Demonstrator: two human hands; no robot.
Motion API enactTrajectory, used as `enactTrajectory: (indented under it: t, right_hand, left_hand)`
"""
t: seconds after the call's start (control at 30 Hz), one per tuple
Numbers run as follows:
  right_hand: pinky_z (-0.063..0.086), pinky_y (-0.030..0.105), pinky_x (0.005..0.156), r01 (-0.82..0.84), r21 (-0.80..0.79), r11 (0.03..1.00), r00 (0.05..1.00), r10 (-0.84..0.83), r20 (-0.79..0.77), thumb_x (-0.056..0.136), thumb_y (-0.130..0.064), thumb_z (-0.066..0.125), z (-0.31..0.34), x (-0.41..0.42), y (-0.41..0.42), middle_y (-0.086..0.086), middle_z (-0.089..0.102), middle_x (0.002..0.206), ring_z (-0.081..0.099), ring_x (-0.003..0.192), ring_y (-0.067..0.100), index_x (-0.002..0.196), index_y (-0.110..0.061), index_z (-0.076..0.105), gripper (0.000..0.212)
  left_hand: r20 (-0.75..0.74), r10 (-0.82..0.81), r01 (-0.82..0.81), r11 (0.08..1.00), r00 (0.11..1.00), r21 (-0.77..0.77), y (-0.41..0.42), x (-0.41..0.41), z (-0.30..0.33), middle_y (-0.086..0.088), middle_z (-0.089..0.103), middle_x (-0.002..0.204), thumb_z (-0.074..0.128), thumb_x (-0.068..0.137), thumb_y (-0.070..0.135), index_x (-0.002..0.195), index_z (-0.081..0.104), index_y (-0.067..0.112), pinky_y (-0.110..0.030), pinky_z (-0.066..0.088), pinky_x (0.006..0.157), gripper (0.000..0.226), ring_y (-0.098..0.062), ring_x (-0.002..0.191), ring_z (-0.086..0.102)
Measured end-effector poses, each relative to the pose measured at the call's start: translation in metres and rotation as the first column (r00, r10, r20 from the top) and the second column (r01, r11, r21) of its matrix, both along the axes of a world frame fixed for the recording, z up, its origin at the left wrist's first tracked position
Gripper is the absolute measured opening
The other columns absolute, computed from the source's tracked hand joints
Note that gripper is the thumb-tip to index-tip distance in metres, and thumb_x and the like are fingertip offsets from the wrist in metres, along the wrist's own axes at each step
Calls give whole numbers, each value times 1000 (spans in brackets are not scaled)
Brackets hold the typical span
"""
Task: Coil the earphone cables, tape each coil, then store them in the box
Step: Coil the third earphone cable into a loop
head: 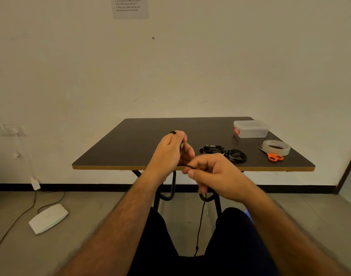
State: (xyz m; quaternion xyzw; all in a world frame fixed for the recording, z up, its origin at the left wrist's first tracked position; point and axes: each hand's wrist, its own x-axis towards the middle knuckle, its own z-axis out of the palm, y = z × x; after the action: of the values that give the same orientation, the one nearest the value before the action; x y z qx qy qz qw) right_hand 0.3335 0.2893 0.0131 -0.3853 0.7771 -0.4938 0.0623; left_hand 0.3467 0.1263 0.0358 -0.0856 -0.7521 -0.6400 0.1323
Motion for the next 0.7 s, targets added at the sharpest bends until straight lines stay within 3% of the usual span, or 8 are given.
enactTrajectory:
  t: [0.17,0.27,0.37,0.47,0.6,0.7]
  right_hand:
    - [58,38,76,165,-24,986,936,-164,-311,89,-12,67,16,-12,6,-4,71,77,68,73,14,93,-20,74,11]
    - [57,32,75,186,-41,982,898,-187,-398,88,-6,66,27,-19,9,-4,70,81,67,75,13,91,-17,71,12]
    - [56,25,72,101,-114,988,938,-133,-321,87,6,61,35,-24,8,-3,68,80,68,75,16,90,-11,64,17]
    - [55,22,64,42,-210,977,976,-85,-201,88,15,53,38,-30,6,9,66,78,69,67,15,92,2,55,13]
    - [49,15,61,15,-305,952,985,-67,-160,90,11,57,33,-37,0,4,64,77,63,66,4,90,-3,60,15]
    - [49,15,62,2,-381,924,997,-30,-67,93,3,60,26,-40,-2,-1,67,75,63,68,5,90,-9,65,13]
  left_hand:
    - [68,-41,54,977,997,-207,6,2,-4,3,57,55,31,104,24,77,51,11,-26,43,45,36,-14,50,56]
    - [114,-129,148,973,985,-177,10,3,-5,3,46,54,28,106,31,77,49,13,-22,27,42,40,-10,44,35]
    - [179,-221,232,972,959,-46,13,3,-3,6,35,54,28,106,46,74,43,18,-22,17,44,45,-8,45,23]
    - [269,-324,310,946,907,96,13,5,-5,7,31,55,27,101,57,72,39,21,-21,14,44,48,-6,44,19]
    - [290,-475,381,865,831,327,13,8,-5,7,29,55,29,99,59,70,40,22,-19,14,43,48,-4,42,22]
    - [256,-535,417,818,805,397,11,8,-4,6,30,56,29,101,55,70,40,22,-20,14,44,46,-5,42,24]
